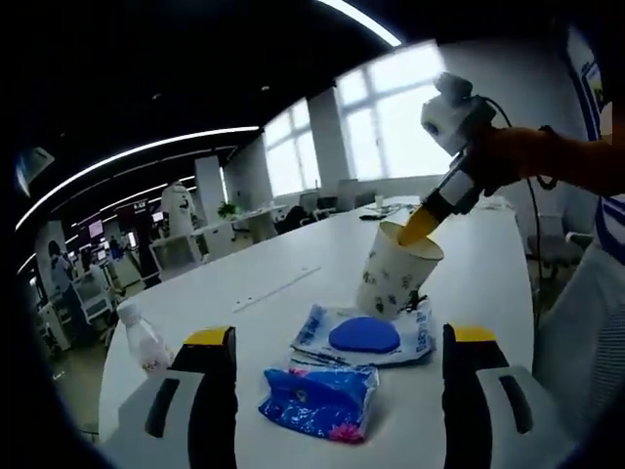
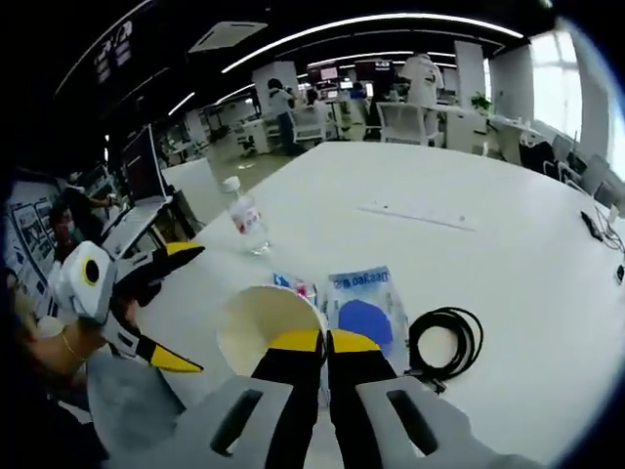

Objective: Arrange the tabletop items into an orderly group along one side of the table until the central work area is clear of visible clutter.

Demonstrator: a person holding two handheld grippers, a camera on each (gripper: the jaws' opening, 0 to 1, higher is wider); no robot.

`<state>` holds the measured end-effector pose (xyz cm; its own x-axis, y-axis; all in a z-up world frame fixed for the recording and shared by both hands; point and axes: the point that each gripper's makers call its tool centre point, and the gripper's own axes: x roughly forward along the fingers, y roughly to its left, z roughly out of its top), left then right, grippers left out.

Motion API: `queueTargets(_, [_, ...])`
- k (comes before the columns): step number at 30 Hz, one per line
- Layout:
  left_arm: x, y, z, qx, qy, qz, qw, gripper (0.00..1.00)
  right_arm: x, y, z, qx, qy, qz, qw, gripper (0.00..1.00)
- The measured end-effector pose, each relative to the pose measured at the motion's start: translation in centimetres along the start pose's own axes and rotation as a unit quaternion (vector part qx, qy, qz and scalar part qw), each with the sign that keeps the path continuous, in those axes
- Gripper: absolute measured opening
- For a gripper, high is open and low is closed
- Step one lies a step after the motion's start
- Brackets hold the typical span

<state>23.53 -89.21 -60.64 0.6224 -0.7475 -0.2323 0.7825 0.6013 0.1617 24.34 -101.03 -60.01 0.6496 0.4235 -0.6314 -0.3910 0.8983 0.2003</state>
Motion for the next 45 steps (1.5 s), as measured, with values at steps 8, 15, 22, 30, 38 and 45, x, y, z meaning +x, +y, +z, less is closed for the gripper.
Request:
queueTargets(8, [-0.1, -1.0, 1.2, 0.035, -0.016, -0.007, 0.9992, 0.71, -0.4, 2.3, -0.5, -0.004, 0.011, 0.026, 0.9996, 0.0])
queueTargets(15, [0.1, -2.8, 1.9, 0.092, -0.016, -0.028, 0.9952, 0.68, -0.5, 4.2, -0.8, -0.003, 0.018, 0.054, 0.9984, 0.0])
queueTargets(22, [0.2, -3.7, 1.7, 0.129, -0.006, -0.037, 0.991, 0.65, -0.5, 5.3, -1.0, -0.005, 0.025, 0.068, 0.9974, 0.0])
queueTargets(30, [0.0, -3.9, 2.0, 0.129, -0.01, -0.043, 0.9906, 0.56, -1.0, 6.5, -1.4, -0.012, 0.038, 0.088, 0.9953, 0.0])
queueTargets(38, [-0.2, -5.4, 1.9, 0.16, 0.0, -0.073, 0.9844, 0.47, -1.1, 6.7, -1.7, -0.022, 0.048, 0.094, 0.9942, 0.0])
queueTargets(45, [-0.2, -6.3, 1.5, 0.17, 0.006, -0.092, 0.9812, 0.39, -1.2, 6.7, -2.1, -0.023, 0.056, 0.097, 0.9934, 0.0])
